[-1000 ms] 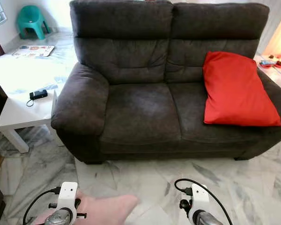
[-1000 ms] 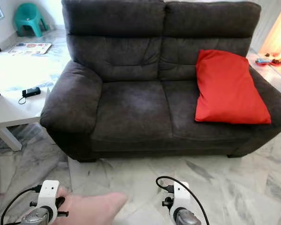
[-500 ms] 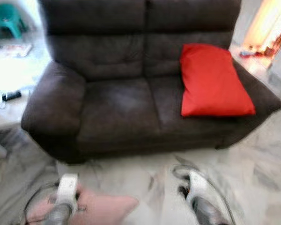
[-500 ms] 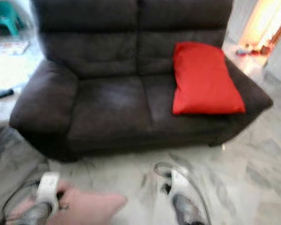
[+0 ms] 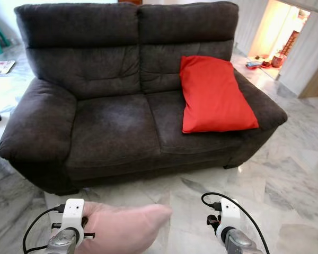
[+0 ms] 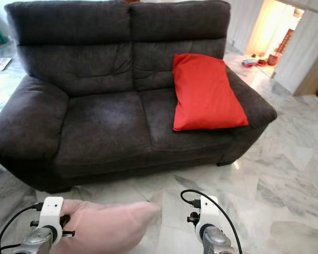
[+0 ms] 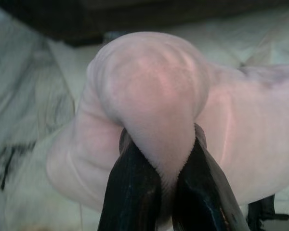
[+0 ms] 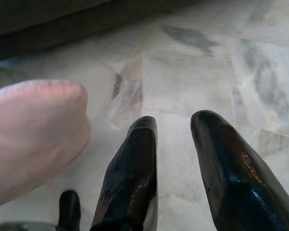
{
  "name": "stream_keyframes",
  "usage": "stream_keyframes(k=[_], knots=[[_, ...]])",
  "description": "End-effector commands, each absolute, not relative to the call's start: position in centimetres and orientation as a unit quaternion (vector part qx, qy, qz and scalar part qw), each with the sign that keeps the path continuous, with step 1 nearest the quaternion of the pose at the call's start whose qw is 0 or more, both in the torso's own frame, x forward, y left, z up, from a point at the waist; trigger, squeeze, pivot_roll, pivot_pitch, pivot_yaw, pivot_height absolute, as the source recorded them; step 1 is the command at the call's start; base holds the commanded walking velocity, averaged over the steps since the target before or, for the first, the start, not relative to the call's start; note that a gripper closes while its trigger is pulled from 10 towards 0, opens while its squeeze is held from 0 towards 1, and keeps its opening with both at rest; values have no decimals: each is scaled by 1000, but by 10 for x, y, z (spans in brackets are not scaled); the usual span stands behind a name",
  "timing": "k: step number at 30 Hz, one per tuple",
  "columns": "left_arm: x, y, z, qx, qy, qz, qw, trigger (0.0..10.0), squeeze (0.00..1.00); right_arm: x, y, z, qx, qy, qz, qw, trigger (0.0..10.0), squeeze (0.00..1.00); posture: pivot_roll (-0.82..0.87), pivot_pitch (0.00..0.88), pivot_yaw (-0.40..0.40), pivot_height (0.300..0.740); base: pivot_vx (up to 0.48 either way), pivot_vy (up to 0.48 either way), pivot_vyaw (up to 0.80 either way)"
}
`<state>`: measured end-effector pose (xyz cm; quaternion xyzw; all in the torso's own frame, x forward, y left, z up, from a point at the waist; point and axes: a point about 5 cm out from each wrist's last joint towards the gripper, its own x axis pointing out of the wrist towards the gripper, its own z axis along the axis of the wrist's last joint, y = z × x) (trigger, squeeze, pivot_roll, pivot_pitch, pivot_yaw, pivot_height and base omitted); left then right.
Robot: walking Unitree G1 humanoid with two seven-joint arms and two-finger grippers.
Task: Move the pillow to the sofa from floor
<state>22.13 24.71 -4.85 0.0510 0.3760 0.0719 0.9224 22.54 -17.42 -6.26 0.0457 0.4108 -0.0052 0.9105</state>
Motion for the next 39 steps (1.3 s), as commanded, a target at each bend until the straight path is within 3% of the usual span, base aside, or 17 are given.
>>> stream_keyframes(k=[1, 10, 18, 36, 39], knots=[[215, 259, -49, 43, 378, 108, 918, 10000, 0, 219, -179, -66, 40, 419, -5, 907, 10000, 0, 190, 0, -84, 740, 0, 0, 0], [188, 275, -59, 0, 402, 177, 898, 10000, 0, 206, -175, -74, 30, 435, 0, 900, 10000, 0, 212, 0, -112, 740, 0, 0, 0], [178, 277, -64, 3, 417, 179, 891, 10000, 0, 204, -178, -74, 40, 431, -18, 901, 10000, 0, 191, 0, -105, 740, 0, 0, 0], [162, 255, -78, 33, 452, 116, 884, 10000, 0, 174, -218, -83, 53, 440, -105, 890, 10000, 0, 66, 0, -53, 740, 0, 0, 0], [171, 251, -75, 38, 443, 105, 889, 10000, 0, 169, -222, -84, 56, 439, -117, 889, 10000, 0, 45, 0, -40, 740, 0, 0, 0]])
